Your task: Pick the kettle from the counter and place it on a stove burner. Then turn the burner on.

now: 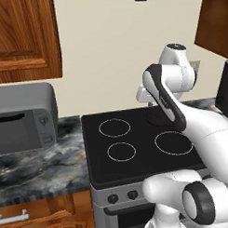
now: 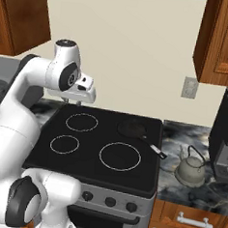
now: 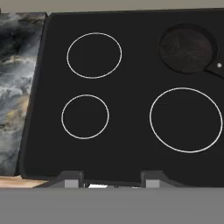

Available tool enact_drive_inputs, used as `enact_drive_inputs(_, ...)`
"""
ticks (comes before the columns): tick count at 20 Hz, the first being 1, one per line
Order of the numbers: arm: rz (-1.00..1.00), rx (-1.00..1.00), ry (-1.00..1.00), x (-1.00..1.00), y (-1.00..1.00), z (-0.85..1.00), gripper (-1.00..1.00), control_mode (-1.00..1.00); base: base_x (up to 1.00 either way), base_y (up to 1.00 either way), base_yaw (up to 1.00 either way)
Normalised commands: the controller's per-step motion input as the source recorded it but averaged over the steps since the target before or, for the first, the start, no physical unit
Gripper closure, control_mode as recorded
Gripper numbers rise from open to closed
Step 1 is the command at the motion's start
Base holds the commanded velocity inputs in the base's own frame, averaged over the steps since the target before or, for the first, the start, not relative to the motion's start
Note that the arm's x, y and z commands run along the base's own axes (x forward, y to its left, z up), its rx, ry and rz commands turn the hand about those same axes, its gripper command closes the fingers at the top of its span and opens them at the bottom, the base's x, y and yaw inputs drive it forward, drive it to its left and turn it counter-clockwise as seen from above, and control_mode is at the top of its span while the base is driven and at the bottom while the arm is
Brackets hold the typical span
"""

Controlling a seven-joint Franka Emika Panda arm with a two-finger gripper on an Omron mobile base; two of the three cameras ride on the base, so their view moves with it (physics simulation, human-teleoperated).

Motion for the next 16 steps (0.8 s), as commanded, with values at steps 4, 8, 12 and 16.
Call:
enact_drive_inputs(4, -0.01, 0.0, 0.01, -0.14, -0.05, -0.02, -1.0, -1.0, 0.0, 0.0, 0.0)
enact_drive_inputs(8, 0.0, 0.0, -0.07, -0.66, -0.56, -0.22, -1.0, -1.0, 0.0, 0.0, 0.0)
enact_drive_inputs(12, 0.0, 0.0, -0.02, -0.62, -0.76, -0.33, -1.0, -1.0, 0.0, 0.0, 0.0)
enact_drive_inputs(16, 0.0, 0.0, 0.0, -0.51, -0.86, -0.33, -1.0, -1.0, 0.0, 0.0, 0.0)
